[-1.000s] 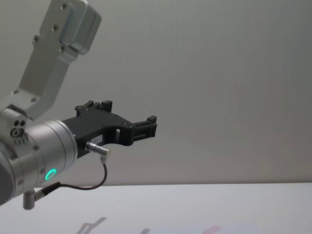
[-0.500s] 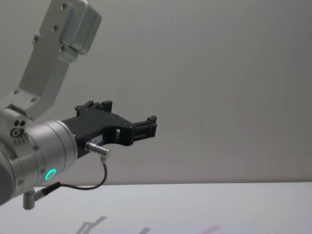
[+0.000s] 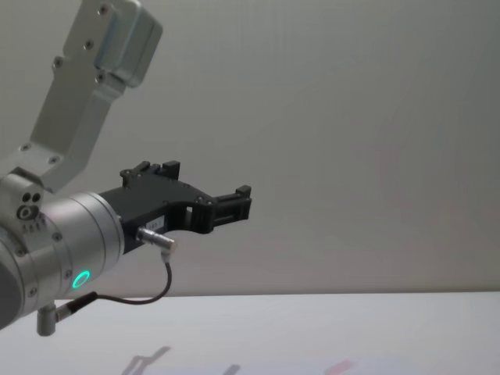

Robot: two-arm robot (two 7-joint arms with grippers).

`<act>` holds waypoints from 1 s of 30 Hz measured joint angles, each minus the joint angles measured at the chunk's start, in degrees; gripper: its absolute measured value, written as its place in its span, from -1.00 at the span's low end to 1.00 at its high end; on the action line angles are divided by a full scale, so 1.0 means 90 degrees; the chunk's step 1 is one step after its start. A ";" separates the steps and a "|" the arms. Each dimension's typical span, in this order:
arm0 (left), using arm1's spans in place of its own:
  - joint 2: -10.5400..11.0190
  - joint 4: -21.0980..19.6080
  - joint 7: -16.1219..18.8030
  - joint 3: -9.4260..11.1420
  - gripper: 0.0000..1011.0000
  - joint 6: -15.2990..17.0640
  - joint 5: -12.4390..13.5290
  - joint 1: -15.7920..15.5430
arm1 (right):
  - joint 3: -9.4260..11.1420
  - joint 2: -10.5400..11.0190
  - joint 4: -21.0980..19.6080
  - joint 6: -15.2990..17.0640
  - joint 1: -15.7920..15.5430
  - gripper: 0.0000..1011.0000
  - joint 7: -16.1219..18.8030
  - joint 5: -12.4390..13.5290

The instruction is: Use the one hand to pick up the stamp and affix it onto the A4 paper.

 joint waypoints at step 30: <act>0.0000 0.0000 0.0000 0.0000 0.98 0.0000 0.0000 0.0000 | -0.0055 -0.0004 -0.0095 -0.0176 0.0191 -0.57 0.0482 -0.0332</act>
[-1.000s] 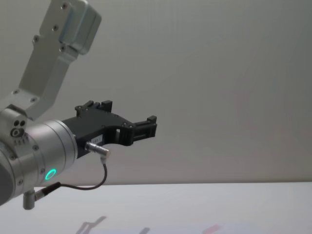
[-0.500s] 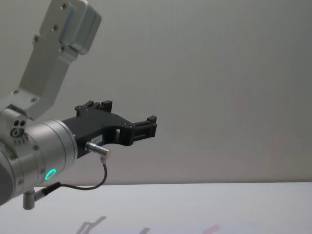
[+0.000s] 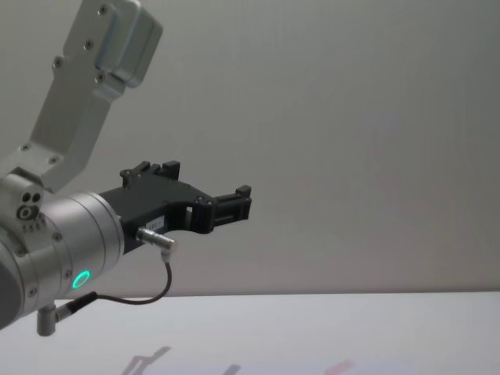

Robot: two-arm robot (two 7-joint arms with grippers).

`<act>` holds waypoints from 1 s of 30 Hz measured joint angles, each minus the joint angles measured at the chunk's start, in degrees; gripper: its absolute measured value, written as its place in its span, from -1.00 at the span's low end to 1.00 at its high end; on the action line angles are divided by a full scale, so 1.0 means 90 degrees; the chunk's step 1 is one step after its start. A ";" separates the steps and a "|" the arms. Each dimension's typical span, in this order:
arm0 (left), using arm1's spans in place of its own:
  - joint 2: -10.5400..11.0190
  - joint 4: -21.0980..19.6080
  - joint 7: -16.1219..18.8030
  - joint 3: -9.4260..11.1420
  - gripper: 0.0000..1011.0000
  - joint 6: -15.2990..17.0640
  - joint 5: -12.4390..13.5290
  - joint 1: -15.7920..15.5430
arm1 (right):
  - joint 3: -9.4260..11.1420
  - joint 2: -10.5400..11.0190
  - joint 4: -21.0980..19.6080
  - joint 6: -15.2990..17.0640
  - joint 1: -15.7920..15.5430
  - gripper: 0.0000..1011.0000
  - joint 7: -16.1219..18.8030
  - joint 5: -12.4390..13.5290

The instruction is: Use the one hand to pick up the stamp and affix it onto the A4 paper.

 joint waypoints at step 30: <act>0.0000 0.0000 0.0000 0.0000 0.98 0.0000 0.0000 0.0000 | -0.0679 -0.0773 0.0851 -0.0218 0.1165 -0.57 0.2374 -0.0470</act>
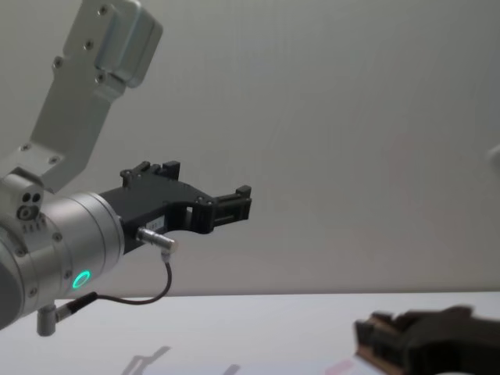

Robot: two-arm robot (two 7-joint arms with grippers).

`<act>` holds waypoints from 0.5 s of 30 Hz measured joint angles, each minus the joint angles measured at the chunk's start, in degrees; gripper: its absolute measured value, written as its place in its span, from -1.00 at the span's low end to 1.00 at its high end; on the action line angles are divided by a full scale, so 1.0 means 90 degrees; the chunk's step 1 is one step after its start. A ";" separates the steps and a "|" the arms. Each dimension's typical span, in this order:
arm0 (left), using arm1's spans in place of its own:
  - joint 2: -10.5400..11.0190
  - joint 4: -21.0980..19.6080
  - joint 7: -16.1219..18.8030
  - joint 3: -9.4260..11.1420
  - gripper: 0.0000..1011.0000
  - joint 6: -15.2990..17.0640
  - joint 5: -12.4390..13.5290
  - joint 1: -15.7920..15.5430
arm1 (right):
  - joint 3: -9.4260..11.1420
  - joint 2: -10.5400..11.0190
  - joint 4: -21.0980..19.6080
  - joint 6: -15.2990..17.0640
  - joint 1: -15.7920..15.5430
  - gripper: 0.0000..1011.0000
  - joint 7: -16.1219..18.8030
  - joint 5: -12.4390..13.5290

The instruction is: Use the one hand to pick up the stamp and affix it onto the A4 paper.

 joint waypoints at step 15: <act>0.0000 0.0000 0.0000 0.0000 0.98 0.0000 0.0000 0.0000 | -0.0368 -0.0444 0.1168 0.0029 0.0601 -0.57 0.0606 -0.0593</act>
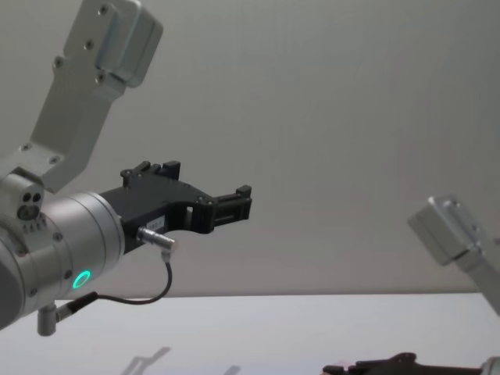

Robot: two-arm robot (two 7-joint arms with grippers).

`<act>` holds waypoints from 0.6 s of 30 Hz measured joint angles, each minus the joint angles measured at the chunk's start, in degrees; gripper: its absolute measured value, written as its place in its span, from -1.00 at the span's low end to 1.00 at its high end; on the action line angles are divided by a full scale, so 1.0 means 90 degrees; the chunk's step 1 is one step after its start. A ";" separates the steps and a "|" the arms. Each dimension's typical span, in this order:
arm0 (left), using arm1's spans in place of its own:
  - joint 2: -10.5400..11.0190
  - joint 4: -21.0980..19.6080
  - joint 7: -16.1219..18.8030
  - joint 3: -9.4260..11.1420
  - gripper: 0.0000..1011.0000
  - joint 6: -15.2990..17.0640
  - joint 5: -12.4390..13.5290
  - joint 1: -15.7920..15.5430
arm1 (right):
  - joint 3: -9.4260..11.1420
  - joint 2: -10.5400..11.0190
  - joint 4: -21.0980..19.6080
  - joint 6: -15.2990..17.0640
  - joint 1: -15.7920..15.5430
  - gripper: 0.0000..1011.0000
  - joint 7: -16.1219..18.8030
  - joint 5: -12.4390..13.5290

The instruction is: Use the one hand to pick up the stamp and affix it onto the A4 paper.

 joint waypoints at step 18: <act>0.0000 0.0000 0.0000 0.0000 0.98 0.0000 0.0000 0.0000 | -0.0129 -0.0120 0.0473 -0.0166 0.0252 -0.57 0.0151 -0.0317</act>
